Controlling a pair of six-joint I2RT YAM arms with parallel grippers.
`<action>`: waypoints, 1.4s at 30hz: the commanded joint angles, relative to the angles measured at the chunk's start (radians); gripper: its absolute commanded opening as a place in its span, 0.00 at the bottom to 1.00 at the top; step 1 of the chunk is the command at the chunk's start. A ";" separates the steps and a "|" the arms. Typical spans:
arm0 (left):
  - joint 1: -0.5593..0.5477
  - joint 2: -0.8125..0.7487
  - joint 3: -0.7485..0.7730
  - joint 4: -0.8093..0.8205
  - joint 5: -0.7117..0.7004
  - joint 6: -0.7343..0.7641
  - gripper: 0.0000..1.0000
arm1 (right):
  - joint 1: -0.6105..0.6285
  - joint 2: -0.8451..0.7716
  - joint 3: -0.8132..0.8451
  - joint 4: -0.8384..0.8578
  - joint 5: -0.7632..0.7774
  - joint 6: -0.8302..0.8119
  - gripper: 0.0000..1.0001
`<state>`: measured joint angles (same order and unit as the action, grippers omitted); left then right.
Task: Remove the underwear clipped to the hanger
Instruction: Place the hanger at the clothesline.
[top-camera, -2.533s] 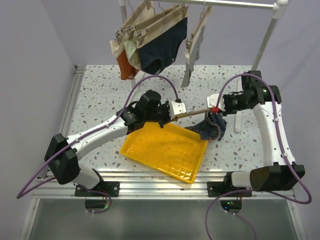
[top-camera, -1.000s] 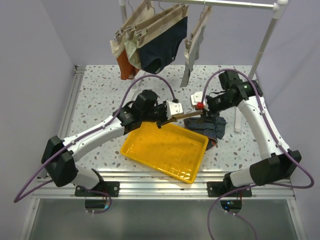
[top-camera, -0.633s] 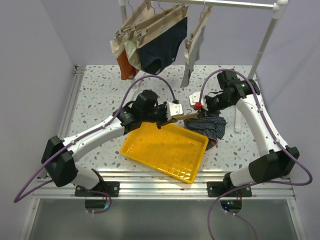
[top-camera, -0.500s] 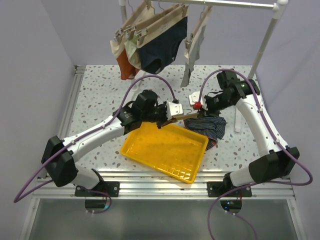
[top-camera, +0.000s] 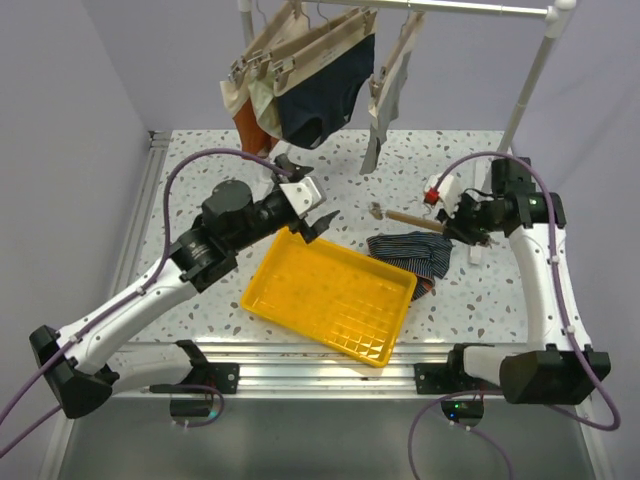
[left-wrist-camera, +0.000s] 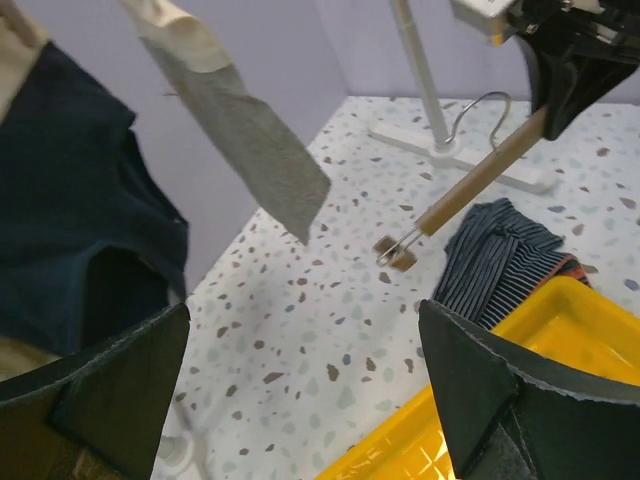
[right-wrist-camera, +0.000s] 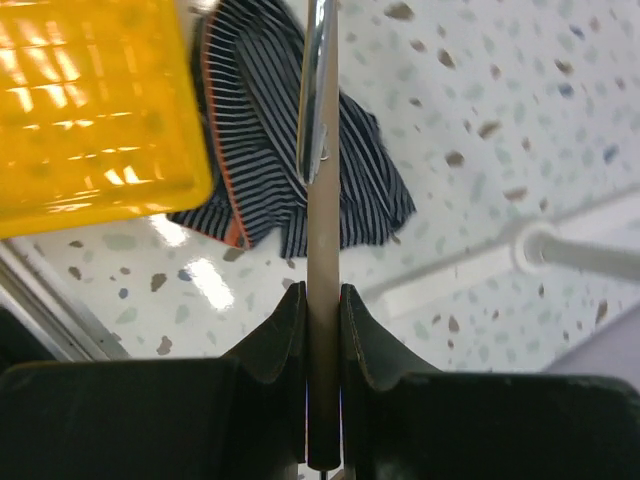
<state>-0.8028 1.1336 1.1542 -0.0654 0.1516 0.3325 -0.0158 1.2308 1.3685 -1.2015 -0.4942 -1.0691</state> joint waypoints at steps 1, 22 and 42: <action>0.014 -0.060 -0.071 0.082 -0.188 -0.003 1.00 | -0.090 -0.076 -0.026 0.170 0.146 0.268 0.00; 0.027 -0.210 -0.269 0.196 -0.253 -0.217 1.00 | -0.150 0.353 0.966 0.284 0.171 1.046 0.00; 0.027 -0.146 -0.251 0.231 -0.162 -0.274 1.00 | -0.150 0.480 1.074 0.416 0.135 1.172 0.00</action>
<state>-0.7807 0.9768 0.8848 0.0998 -0.0402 0.0891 -0.1642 1.7470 2.4470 -0.8898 -0.3321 0.0795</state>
